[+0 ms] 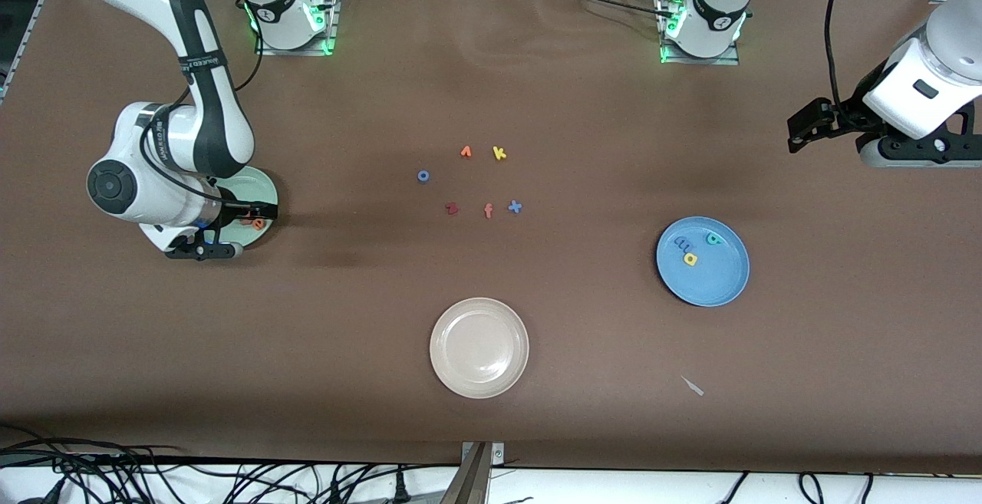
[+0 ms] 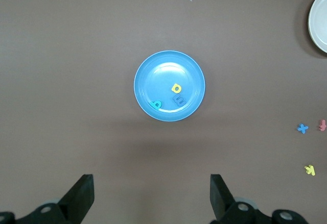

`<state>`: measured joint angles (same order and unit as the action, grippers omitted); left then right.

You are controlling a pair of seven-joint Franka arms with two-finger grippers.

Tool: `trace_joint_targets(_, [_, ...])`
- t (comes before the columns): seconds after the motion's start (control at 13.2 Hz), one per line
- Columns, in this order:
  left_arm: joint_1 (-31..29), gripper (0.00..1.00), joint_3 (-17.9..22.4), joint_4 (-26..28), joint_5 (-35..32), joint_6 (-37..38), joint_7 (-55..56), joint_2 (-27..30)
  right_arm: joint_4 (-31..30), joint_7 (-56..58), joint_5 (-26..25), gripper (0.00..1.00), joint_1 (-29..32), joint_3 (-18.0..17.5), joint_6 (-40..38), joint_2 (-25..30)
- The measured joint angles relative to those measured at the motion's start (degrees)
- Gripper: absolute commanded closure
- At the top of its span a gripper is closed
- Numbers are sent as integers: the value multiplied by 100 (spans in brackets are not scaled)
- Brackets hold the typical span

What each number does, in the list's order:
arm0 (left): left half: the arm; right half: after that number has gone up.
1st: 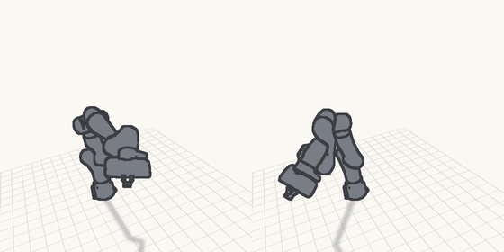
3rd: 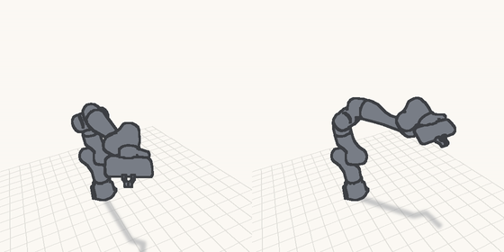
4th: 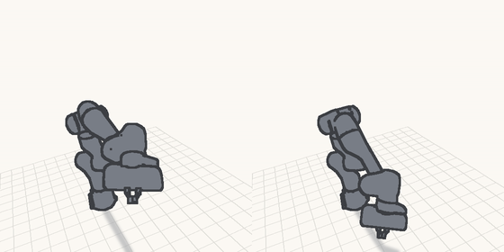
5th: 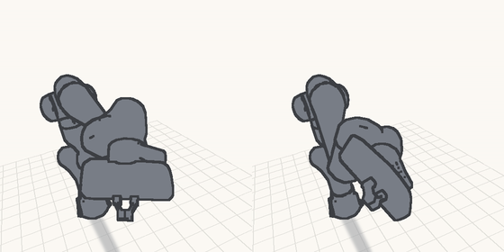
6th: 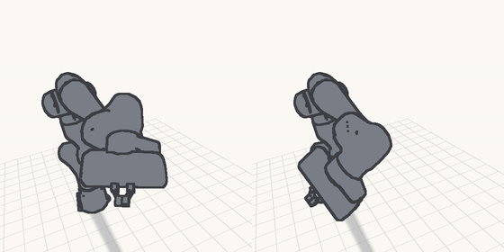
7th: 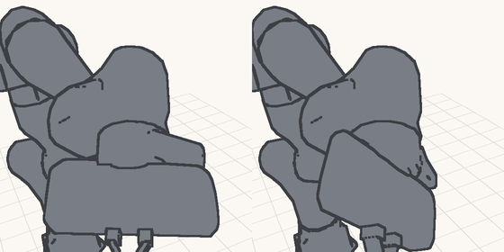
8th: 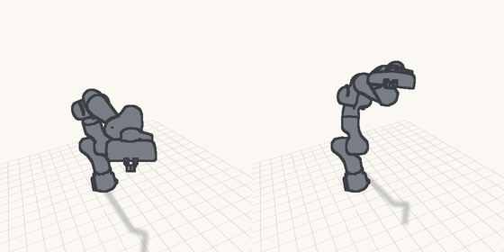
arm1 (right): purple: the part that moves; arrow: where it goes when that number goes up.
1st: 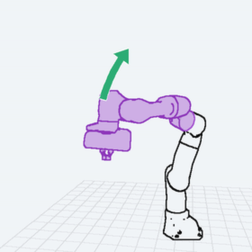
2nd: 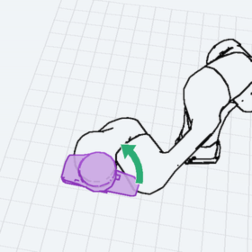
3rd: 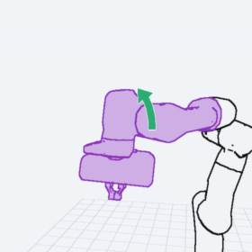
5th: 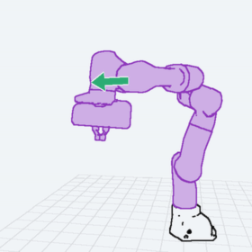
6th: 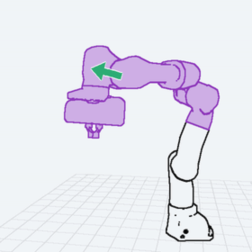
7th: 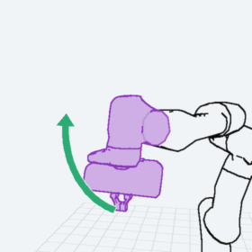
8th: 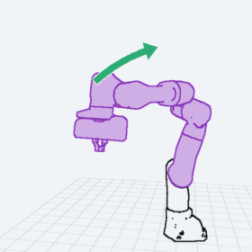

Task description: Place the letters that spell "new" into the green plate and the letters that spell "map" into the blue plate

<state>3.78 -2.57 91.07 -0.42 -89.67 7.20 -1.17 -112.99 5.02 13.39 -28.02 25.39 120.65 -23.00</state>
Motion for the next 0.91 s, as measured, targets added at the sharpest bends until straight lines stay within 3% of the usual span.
trace_joint_targets(0.53, [0, 0, 0, 0, 0, 0, 0, 0, 205, -69, 0, 0, -98, -9, -219, 2])
trace_joint_targets(0.91, [0, 0, 0, -2, 0, 0, 0, 0, 978, -69, 0, 0, -98, 20, -1098, 20])
